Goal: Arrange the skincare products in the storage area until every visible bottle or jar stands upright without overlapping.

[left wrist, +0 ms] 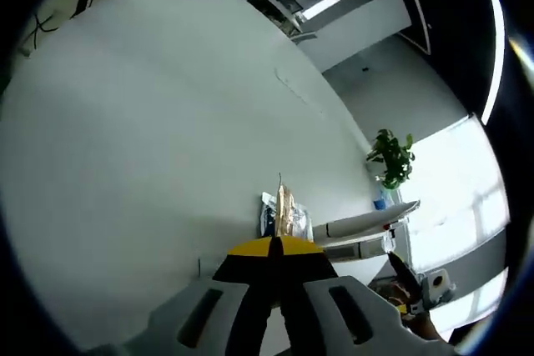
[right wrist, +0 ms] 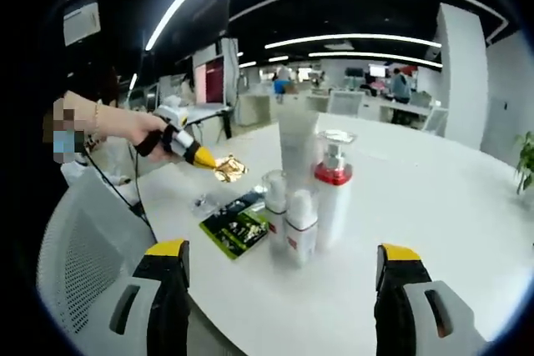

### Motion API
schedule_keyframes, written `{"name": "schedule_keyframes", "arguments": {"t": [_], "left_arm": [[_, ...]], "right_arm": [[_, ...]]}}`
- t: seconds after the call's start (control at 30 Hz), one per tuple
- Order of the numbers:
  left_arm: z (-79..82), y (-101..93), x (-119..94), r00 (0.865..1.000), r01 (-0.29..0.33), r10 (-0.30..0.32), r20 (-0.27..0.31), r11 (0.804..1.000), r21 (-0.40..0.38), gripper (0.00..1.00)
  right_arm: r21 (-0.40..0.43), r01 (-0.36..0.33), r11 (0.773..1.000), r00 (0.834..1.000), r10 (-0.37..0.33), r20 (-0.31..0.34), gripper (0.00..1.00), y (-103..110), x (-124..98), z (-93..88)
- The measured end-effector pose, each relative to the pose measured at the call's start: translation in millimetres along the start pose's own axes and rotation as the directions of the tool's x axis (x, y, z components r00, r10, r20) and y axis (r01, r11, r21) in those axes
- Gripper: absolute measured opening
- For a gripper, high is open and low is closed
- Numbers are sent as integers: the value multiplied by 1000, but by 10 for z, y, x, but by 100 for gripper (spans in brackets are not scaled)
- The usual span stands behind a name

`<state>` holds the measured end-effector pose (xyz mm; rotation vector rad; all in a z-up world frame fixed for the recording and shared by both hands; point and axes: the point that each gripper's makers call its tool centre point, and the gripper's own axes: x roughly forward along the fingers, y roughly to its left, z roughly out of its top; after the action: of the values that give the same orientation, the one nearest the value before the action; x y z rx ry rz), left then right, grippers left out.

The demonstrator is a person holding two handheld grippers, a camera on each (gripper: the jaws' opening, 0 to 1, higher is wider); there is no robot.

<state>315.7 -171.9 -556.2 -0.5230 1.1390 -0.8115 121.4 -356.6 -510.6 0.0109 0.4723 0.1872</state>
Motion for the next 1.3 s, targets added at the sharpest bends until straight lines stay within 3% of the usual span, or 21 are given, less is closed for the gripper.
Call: {"name": "schedule_keyframes", "arguments": {"t": [0.1,0.23,0.33,0.5,0.6,0.83,1.03,1.3], "left_arm": [[-84,-33,30,1000,-17,16,-3,1000,-10,0],[-72,113,132,999,-48,48,-25,999,-6,0],[-183,-13,145,998,-64,64,-25,998,-6,0],[-227,-19,176,995,-89,88,-36,996,-8,0],[-126,110,205,994,-99,98,-44,995,-7,0],[-138,132,209,992,-108,108,-59,994,2,0],[12,290,244,992,-117,117,-52,993,5,0],[-40,274,226,988,-145,146,-46,989,24,0]], "right_arm": [[3,2,1000,1000,-2,-1,96,2,-7,9],[7,3,1000,1000,-3,-9,95,11,-11,2],[2,-5,1000,1000,5,-19,95,30,-9,-19],[-6,-4,1000,1000,3,-30,94,27,-8,-27],[-5,-1,1000,1000,1,-29,94,24,-12,-22],[-2,-2,1000,999,2,-34,94,22,-8,-33],[-6,-8,1000,999,8,-41,94,31,0,-46],[-3,-8,1000,999,8,-47,93,28,-1,-61]]}}
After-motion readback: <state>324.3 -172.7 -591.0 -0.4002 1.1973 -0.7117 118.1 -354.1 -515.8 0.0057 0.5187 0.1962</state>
